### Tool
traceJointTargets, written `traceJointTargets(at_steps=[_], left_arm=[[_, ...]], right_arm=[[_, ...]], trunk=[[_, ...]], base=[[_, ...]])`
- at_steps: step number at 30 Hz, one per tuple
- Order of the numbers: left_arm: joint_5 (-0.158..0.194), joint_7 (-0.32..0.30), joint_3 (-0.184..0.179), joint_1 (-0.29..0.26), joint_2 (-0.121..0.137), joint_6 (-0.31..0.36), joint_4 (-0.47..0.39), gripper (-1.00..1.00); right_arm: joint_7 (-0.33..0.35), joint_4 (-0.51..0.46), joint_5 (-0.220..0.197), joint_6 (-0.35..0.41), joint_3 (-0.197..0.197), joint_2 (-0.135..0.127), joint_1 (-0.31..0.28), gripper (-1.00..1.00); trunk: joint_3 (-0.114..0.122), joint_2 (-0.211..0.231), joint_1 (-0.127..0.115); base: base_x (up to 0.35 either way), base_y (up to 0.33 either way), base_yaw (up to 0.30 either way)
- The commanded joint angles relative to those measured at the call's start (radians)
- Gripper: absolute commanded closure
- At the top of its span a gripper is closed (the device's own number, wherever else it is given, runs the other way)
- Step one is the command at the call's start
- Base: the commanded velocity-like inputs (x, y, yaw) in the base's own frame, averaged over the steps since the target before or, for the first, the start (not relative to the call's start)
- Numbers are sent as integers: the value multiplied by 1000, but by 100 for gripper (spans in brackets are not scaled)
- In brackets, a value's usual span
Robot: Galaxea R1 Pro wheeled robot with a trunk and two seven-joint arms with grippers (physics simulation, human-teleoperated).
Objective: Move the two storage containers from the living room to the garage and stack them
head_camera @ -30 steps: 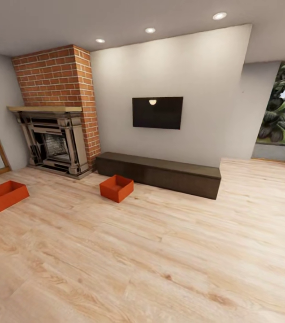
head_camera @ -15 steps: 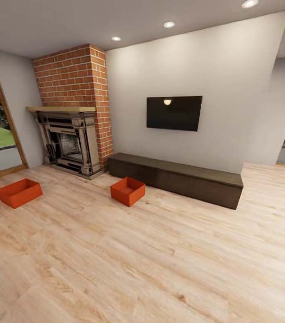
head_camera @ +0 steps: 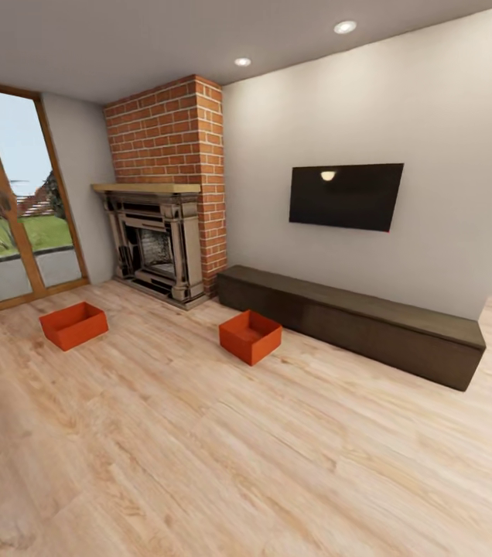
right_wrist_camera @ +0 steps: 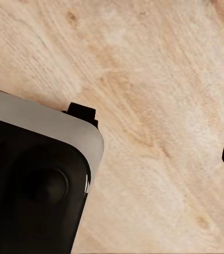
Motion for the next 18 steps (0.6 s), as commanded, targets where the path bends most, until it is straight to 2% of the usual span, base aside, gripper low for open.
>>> traceJointTargets(at_steps=[1, 5, 18], left_arm=[[7, 0, 1, 0, 0, -1, 0, -100], [7, 0, 1, 0, 0, -1, 0, -100], [7, 1, 1, 0, 0, -1, 0, -100]], right_arm=[[-1, 3, -7, -5, 8, 1, -1, -100], [-1, 3, -7, -5, 8, 0, 0, -100], [-1, 3, -8, -4, 8, -1, -1, -100]], trunk=[[-1, 0, 1], [-1, 0, 1], [-1, 0, 1]], base=[[323, 0, 270], [323, 0, 204], [323, 0, 10]])
